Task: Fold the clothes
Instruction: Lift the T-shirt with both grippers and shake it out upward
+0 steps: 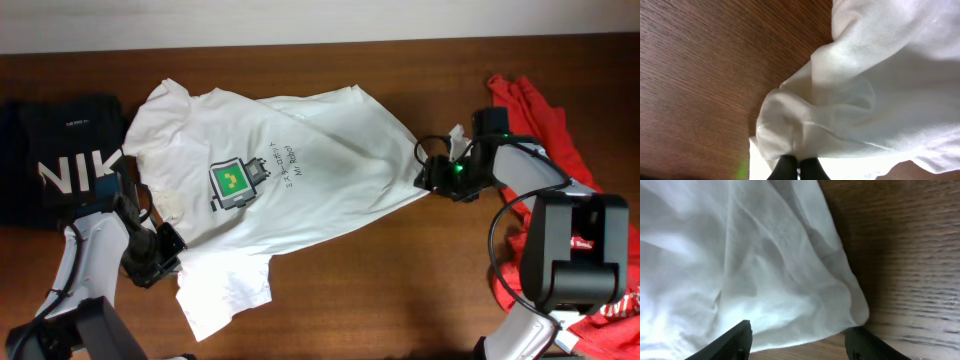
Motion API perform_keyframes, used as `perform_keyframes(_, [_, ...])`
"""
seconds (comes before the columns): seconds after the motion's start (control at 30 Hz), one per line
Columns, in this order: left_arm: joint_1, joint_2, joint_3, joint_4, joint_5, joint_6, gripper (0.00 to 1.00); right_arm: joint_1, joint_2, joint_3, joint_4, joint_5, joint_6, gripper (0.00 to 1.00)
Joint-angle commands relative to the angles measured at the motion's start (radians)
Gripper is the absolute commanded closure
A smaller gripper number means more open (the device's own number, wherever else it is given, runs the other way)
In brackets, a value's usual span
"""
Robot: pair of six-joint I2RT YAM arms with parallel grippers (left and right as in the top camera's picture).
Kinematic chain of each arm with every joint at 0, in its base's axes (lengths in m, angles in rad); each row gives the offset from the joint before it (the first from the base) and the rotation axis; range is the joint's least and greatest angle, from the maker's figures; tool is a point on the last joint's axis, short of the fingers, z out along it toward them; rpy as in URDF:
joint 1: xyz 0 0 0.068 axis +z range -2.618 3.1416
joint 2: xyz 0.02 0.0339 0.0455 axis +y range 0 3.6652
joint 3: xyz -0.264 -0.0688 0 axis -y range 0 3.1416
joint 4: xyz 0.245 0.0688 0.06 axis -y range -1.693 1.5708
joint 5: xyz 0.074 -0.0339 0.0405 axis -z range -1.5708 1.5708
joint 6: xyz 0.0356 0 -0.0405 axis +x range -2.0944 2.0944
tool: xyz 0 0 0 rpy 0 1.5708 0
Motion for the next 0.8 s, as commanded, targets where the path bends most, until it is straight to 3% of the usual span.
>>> perform_keyframes(0.0, [0.006, 0.0, 0.006, 0.003, -0.011, 0.016, 1.0, 0.012, 0.009, 0.012, 0.016, 0.081, 0.063, 0.47])
perform_keyframes(0.03, [0.006, 0.0, 0.006, 0.003, -0.011, 0.016, 1.0, 0.011, 0.009, 0.012, 0.016, 0.12, 0.084, 0.51])
perform_keyframes(0.23, [0.006, 0.0, 0.006, 0.003, -0.011, 0.016, 1.0, 0.012, 0.009, 0.011, 0.035, 0.145, 0.093, 0.53])
perform_keyframes(0.7, [0.006, 0.0, 0.006, 0.005, -0.011, 0.016, 1.0, 0.032, 0.01, -0.008, 0.055, 0.14, 0.124, 0.67])
perform_keyframes(0.77, [0.006, 0.0, 0.006, 0.007, -0.011, 0.016, 1.0, 0.05, 0.01, -0.008, 0.06, 0.146, 0.124, 0.75])
